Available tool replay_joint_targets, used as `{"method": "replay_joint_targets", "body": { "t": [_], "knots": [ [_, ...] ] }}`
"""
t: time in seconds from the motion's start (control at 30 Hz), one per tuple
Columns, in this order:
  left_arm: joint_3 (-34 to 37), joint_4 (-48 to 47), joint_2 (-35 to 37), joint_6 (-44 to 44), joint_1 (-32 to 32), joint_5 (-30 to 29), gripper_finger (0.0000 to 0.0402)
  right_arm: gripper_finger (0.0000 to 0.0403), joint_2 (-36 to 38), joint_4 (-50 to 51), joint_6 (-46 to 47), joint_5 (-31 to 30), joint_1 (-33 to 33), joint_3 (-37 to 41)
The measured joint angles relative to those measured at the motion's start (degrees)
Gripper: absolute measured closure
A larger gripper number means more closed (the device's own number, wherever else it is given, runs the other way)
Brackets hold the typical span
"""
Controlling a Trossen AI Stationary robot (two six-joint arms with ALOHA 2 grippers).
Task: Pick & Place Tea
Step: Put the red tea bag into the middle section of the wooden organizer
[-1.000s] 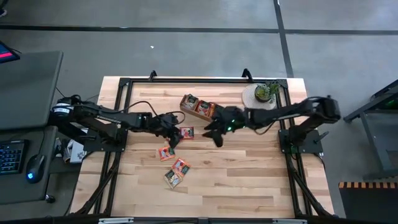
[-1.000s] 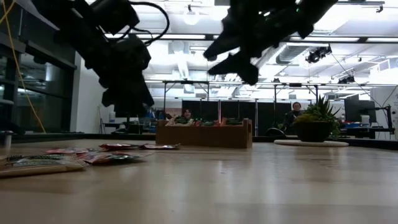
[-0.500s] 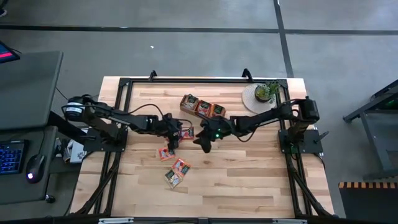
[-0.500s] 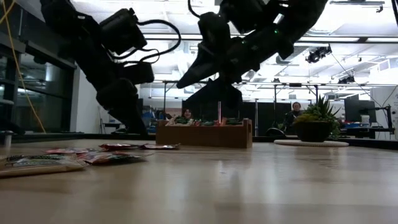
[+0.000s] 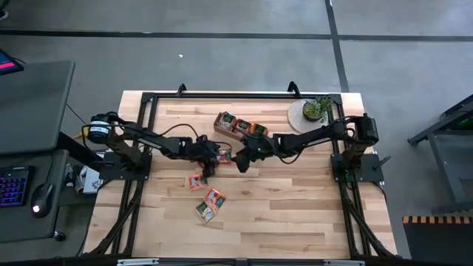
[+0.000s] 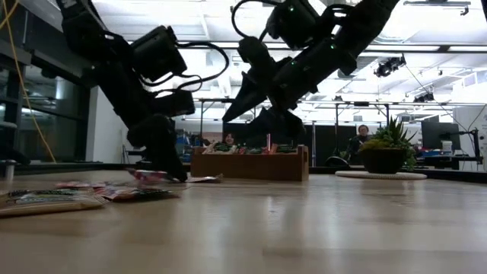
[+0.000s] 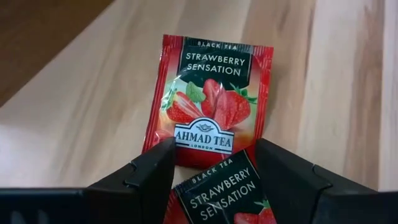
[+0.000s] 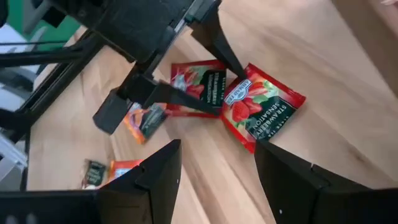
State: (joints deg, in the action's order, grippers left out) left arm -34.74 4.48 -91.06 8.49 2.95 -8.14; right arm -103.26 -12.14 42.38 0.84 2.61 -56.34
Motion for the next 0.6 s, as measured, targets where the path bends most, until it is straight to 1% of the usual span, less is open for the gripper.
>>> {"method": "replay_joint_targets", "body": {
  "t": [0.1,0.2,0.4,0.6],
  "knots": [
    [-0.1,0.5,-1.6,0.8,1.0,0.6,0.0186,0.0204,0.0,0.4,0.3,-1.0,0.3,0.0],
    [-0.1,2.2,-2.9,0.8,1.7,0.8,0.0186,0.0204,0.0,0.5,2.4,-1.3,0.7,0.0],
    [0.0,2.5,-3.0,1.7,1.6,1.7,0.0186,0.0204,-3.8,-0.1,9.0,-0.7,0.9,0.0],
    [0.0,2.3,-3.0,1.9,1.6,2.2,0.0186,0.0204,-6.4,-2.6,14.7,-2.2,1.0,0.0]
  ]
}}
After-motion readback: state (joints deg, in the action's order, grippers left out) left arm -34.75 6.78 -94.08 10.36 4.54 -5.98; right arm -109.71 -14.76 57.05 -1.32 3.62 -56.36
